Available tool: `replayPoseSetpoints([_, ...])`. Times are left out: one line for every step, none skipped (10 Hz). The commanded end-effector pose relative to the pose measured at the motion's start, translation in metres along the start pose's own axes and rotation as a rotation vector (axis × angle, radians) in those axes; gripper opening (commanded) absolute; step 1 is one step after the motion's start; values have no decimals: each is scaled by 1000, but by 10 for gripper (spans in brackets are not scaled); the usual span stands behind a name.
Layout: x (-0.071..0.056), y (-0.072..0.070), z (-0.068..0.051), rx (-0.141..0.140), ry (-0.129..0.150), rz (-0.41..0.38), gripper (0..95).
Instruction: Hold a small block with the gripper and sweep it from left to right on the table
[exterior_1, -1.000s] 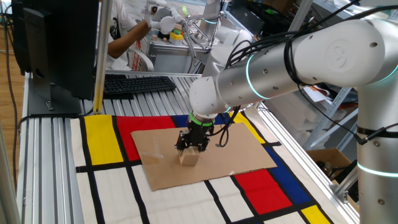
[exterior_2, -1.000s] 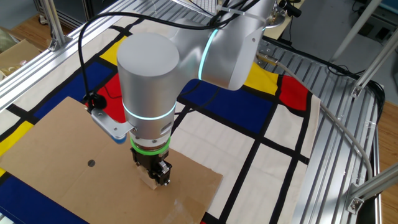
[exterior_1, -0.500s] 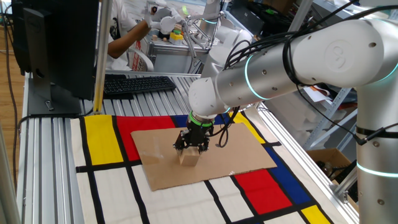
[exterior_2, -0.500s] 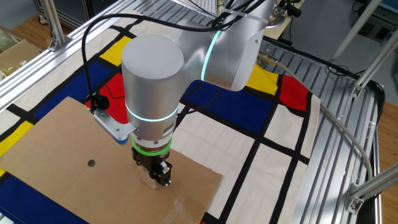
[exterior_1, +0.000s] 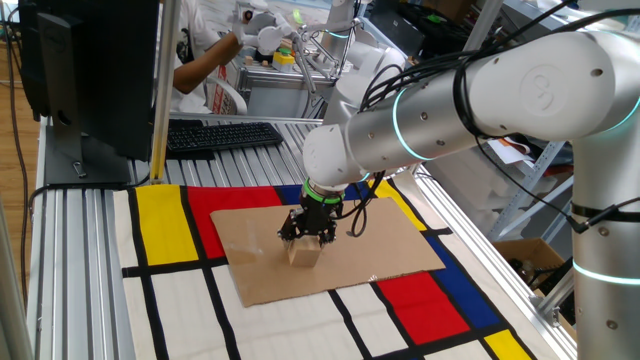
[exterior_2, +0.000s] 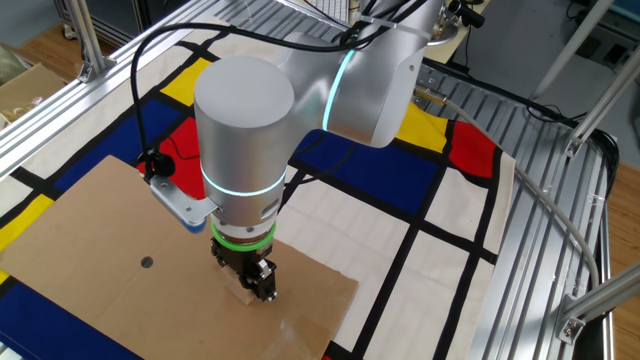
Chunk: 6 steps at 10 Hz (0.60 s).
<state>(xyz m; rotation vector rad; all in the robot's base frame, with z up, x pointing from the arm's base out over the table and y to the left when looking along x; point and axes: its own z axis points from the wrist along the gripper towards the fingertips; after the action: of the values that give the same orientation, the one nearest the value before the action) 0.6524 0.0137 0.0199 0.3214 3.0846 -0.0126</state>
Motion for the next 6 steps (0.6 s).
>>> replayPoseSetpoints([1,-2,-3,-3,0,-2,760])
replayPoseSetpoints([3,-3,-6,-7,-2,1,760])
replayPoseSetpoints([3,-3,-9,-7,-1,1,760])
replayPoseSetpoints([5,-3,-14,-6,0,4,760])
replayPoseSetpoints([6,-4,-18,-7,2,8,760])
replayPoseSetpoints([7,-5,-23,-19,3,12,760])
